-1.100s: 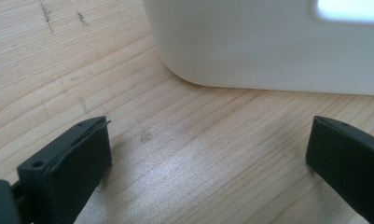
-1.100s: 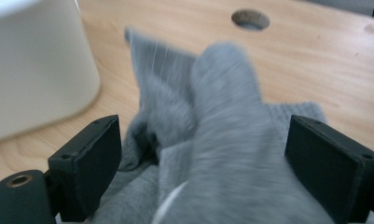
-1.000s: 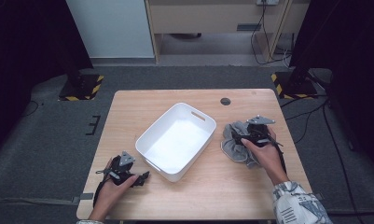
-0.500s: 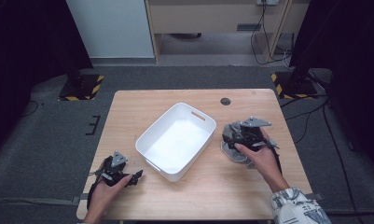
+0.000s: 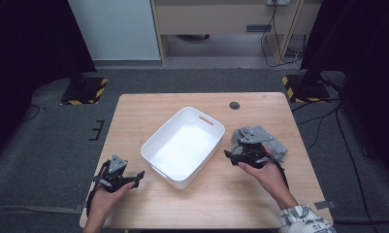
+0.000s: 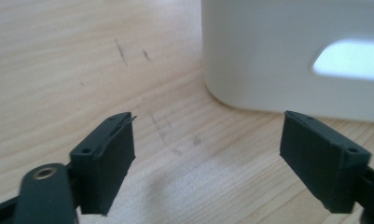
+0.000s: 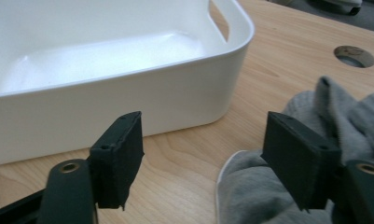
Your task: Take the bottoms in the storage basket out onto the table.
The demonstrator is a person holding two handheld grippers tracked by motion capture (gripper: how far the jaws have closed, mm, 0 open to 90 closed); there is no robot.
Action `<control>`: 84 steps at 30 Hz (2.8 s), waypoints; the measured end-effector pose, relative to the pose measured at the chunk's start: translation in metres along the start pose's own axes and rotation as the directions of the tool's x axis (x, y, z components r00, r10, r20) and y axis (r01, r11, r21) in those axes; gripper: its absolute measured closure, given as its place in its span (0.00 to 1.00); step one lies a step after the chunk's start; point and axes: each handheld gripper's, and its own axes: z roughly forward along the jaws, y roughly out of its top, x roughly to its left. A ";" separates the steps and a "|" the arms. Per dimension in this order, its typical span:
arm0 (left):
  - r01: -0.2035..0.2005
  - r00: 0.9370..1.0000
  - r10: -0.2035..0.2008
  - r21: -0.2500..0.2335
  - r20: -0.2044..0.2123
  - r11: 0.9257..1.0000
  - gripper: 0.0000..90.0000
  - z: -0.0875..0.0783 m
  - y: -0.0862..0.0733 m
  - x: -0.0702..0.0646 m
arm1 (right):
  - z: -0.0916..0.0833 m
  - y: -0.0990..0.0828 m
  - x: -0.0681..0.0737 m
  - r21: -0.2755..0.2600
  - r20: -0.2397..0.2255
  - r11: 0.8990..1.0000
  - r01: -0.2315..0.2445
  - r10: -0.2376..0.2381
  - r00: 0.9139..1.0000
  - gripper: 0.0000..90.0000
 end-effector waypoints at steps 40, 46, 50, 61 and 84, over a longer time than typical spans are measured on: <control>0.021 0.995 -0.022 0.013 0.099 1.000 0.58 0.037 0.085 0.009 | 0.025 -0.002 0.034 0.070 -0.062 0.996 0.047 -0.043 0.997 0.43; 0.013 0.995 -0.019 0.060 0.093 0.998 0.66 0.046 0.086 0.006 | 0.031 -0.003 0.038 0.082 -0.069 0.995 0.059 -0.053 0.996 0.42; -0.001 0.996 -0.006 0.080 0.091 0.997 0.70 0.049 0.086 0.005 | 0.032 -0.002 0.039 0.081 -0.070 0.995 0.064 -0.059 0.996 0.42; -0.007 0.995 -0.002 0.084 0.103 0.996 0.75 0.040 0.080 -0.003 | 0.033 -0.001 0.037 0.066 -0.061 0.996 0.061 -0.057 0.996 0.42; -0.018 0.992 0.006 0.097 0.124 0.995 0.76 0.026 0.072 -0.021 | 0.035 0.007 0.023 0.066 -0.006 0.997 0.027 -0.027 1.000 0.44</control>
